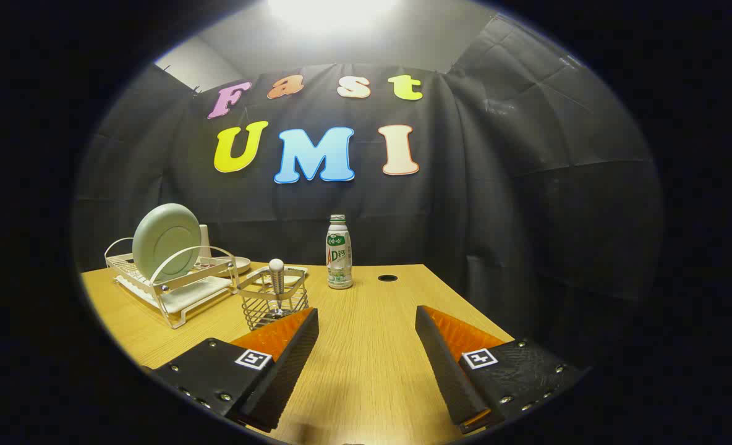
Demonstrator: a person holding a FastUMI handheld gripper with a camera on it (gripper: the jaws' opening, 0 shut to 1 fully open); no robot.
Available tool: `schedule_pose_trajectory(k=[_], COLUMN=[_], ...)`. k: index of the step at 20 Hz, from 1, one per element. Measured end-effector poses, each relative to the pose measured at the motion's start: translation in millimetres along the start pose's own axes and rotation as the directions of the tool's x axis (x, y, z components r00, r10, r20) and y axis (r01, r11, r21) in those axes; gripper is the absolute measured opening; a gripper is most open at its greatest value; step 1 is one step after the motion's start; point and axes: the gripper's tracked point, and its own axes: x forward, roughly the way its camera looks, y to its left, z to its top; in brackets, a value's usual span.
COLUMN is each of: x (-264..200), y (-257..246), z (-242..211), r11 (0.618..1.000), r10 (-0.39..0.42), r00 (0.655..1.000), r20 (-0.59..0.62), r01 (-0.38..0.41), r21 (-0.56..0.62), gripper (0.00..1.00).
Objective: Take the plate from the dish rack, then take the spoon from the basket and place it into the plate.
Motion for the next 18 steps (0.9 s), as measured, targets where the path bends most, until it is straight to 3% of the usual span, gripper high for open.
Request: schedule_pose_trajectory(k=[4, 7, 12, 18], x=[49.9, 64.7, 32.9, -37.4], y=[-12.5, -28.2, -48.4, -26.5], z=[21.8, 56.1, 110.3, 136.9], r11=[0.999, 0.996, 0.980, 0.960], r10=[-0.036, -0.085, -0.185, -0.274], r00=[0.998, 0.993, 0.977, 0.961], r20=[0.043, 0.085, 0.105, 0.032], r01=[0.034, 0.085, 0.192, 0.276], r21=[0.038, 0.003, -0.058, -0.054], gripper=[0.96, 0.96, 0.96, 0.96])
